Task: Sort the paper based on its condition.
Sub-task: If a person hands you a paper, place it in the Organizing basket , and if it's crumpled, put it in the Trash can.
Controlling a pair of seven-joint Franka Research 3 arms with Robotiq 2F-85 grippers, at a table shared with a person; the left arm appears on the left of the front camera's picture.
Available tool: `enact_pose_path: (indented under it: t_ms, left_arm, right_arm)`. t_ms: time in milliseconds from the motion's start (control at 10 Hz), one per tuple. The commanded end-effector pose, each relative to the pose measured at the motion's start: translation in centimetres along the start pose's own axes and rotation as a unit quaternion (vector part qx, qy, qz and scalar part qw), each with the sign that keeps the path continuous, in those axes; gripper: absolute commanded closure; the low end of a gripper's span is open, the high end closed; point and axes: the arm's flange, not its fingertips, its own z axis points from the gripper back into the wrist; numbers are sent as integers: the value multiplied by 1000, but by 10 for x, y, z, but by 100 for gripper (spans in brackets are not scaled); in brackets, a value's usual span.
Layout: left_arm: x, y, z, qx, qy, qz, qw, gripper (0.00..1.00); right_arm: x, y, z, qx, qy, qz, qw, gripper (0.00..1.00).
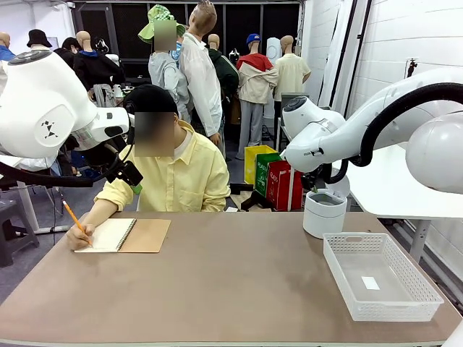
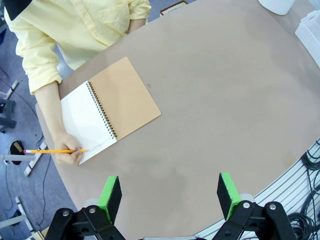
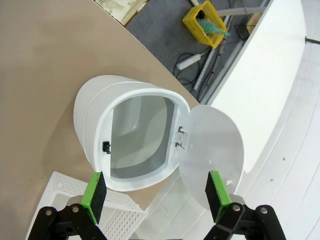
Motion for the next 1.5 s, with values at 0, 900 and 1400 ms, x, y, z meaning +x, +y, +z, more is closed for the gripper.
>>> enact_pose_path:
  t_ms: [0,900,1400]
  left_arm:
    - [0,1,0,-1,-3,0,1000,0]
    - [0,1,0,-1,-3,0,1000,0]
    - [0,1,0,-1,-3,0,1000,0]
  right_arm:
    - [0,0,-1,-5,-1,3,1000,0]
    - [-18,57,97,138,-209,128,960,0]
    - [-28,81,121,225,-250,132,932,0]
